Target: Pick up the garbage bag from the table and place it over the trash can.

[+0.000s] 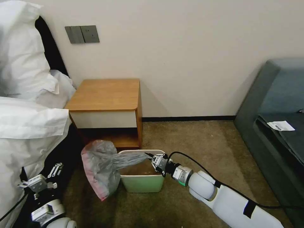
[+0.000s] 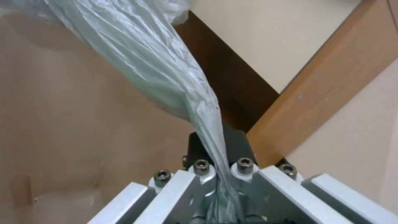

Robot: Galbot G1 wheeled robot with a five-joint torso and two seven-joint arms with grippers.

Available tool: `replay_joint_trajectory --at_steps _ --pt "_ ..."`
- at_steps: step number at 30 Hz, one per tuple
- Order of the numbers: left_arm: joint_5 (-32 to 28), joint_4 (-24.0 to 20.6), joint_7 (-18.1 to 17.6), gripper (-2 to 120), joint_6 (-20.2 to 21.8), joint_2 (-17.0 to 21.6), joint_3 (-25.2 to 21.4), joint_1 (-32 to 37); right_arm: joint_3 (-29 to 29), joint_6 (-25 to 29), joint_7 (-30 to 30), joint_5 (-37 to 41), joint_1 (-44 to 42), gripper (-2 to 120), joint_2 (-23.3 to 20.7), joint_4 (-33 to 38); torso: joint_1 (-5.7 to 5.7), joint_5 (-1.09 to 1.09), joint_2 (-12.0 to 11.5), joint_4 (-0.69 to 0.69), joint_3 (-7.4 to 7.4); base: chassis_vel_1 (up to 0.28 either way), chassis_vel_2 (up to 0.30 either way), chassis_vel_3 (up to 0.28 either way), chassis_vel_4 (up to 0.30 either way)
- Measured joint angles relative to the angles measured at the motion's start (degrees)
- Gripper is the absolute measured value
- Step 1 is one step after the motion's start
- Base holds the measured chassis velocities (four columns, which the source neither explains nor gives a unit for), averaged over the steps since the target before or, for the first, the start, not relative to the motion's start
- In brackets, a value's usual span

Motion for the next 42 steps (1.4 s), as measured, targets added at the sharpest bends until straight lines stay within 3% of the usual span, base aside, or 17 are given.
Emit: replay_joint_trajectory --at_steps 9,21,23,26,32,35,42 --pt "0.90 0.16 -0.02 100 -0.02 -0.31 1.28 0.01 0.55 -0.70 -2.87 1.50 -0.28 1 -1.89 1.04 0.00 0.00 0.00 0.00 0.00 0.000 0.000 0.000 0.000" --pt "3.02 0.17 -0.04 100 0.07 -0.68 3.50 -0.12 2.54 -1.35 -5.01 6.39 -0.32 47 -7.02 4.43 0.00 0.00 0.00 0.00 0.00 0.000 0.000 0.000 0.000" --pt "3.24 0.18 -0.04 100 0.13 -0.78 3.64 -0.21 2.69 -1.56 -5.41 7.00 -0.20 49 -7.57 4.73 0.00 -0.01 0.00 0.00 0.01 0.000 0.000 0.000 0.000" --pt "3.77 0.25 -0.02 100 0.48 -0.95 3.98 -0.67 3.34 -2.03 -8.17 9.48 -0.02 65 -9.75 5.82 0.00 -0.01 -0.01 0.00 0.00 0.000 0.000 0.000 0.000" --pt "4.09 0.25 0.04 100 0.81 -1.09 4.16 -1.01 3.64 -2.11 -10.53 11.21 0.37 82 -10.57 5.61 0.00 0.00 -0.01 -0.01 0.00 0.000 0.000 0.000 0.000" --pt "4.64 -0.06 0.09 100 0.90 -1.56 4.33 -0.99 3.56 -2.26 -12.18 11.86 1.14 97 -10.35 5.07 0.00 0.00 -0.01 0.00 0.00 0.000 0.000 0.000 0.000" --pt "5.14 0.02 0.10 100 0.90 -1.77 4.50 -0.98 5.30 -1.84 -15.47 11.97 0.76 100 -11.81 5.18 0.00 -0.01 -0.01 0.00 0.01 0.000 0.000 0.000 0.000"
